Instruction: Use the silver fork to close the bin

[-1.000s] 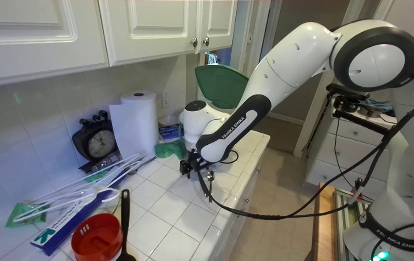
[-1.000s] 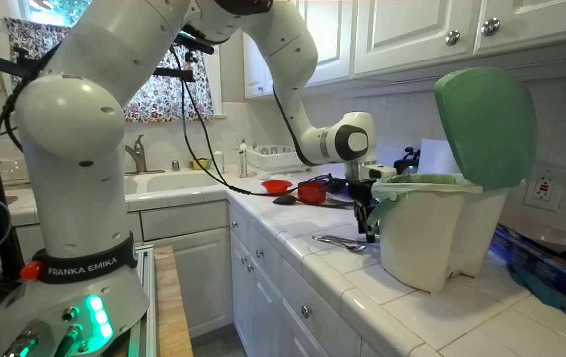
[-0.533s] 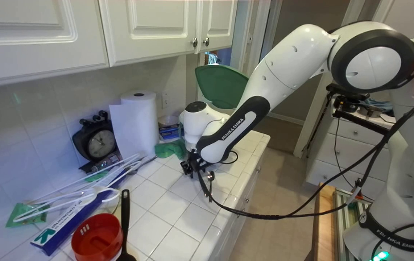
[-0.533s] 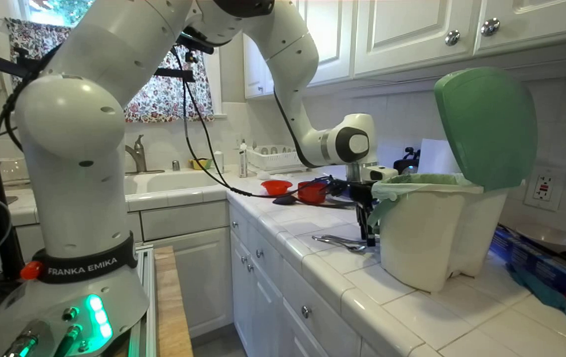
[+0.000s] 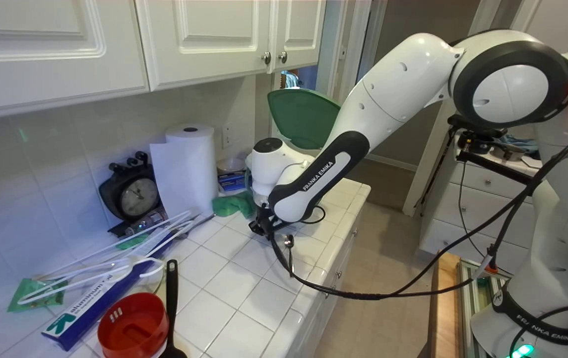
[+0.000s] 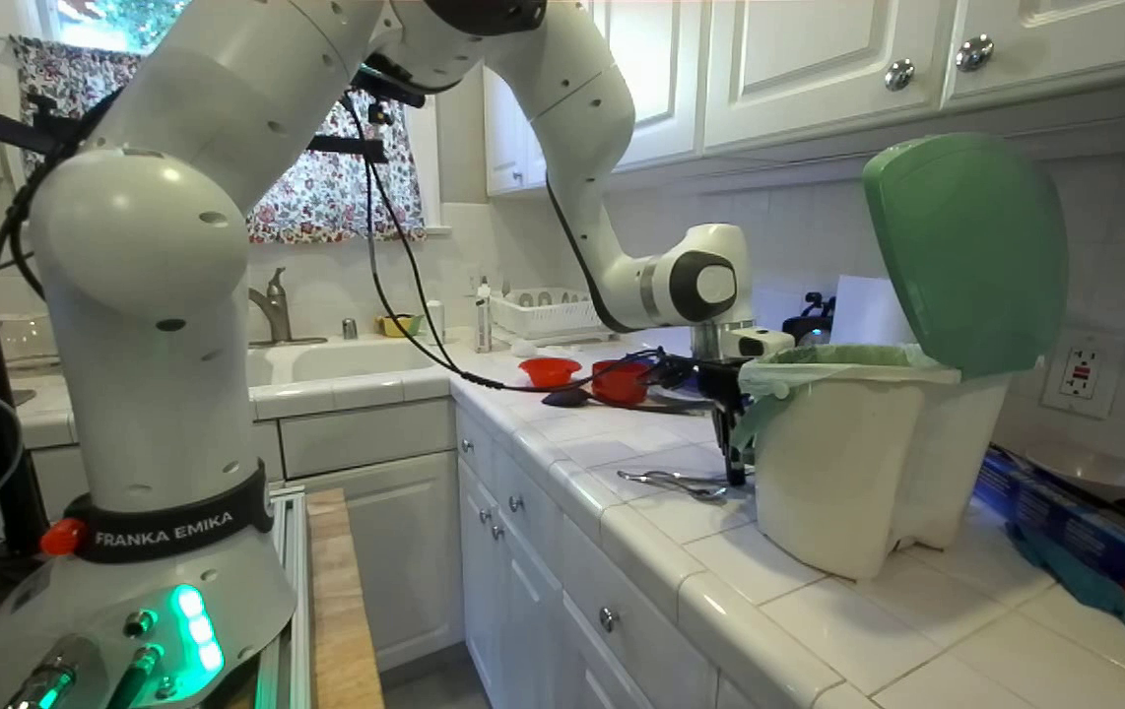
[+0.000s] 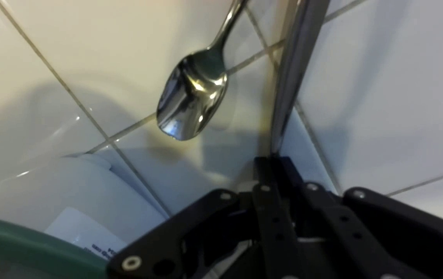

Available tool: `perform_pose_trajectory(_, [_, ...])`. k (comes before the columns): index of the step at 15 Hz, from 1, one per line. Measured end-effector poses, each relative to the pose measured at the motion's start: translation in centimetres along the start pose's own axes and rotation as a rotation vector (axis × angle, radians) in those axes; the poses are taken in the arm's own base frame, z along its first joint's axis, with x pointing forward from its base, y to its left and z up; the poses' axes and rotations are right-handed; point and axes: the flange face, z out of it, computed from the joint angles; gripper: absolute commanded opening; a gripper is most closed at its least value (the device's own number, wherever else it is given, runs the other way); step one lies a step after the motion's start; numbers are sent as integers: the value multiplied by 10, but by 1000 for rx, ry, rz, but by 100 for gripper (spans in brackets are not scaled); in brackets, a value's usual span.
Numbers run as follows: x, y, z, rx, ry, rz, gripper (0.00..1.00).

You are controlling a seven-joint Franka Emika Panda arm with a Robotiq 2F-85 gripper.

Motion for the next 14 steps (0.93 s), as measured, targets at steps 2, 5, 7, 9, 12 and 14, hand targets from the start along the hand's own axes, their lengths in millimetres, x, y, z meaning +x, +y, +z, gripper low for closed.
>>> perform_pose_trajectory(2, [1,1,0,0,0,2,4])
perform_pose_trajectory(5, [2,2,0,0,0,4,4])
perform_pose_trajectory(7, [3,0,-1,7,5,3,4])
perform_pose_trajectory(9, [6,-5,-7,23,19,0,4])
perform_pose_trajectory(12, [10,-14,-18,51,33,-8,4])
perform_pose_trajectory(14, [10,-19,-22,72,31,-17,3])
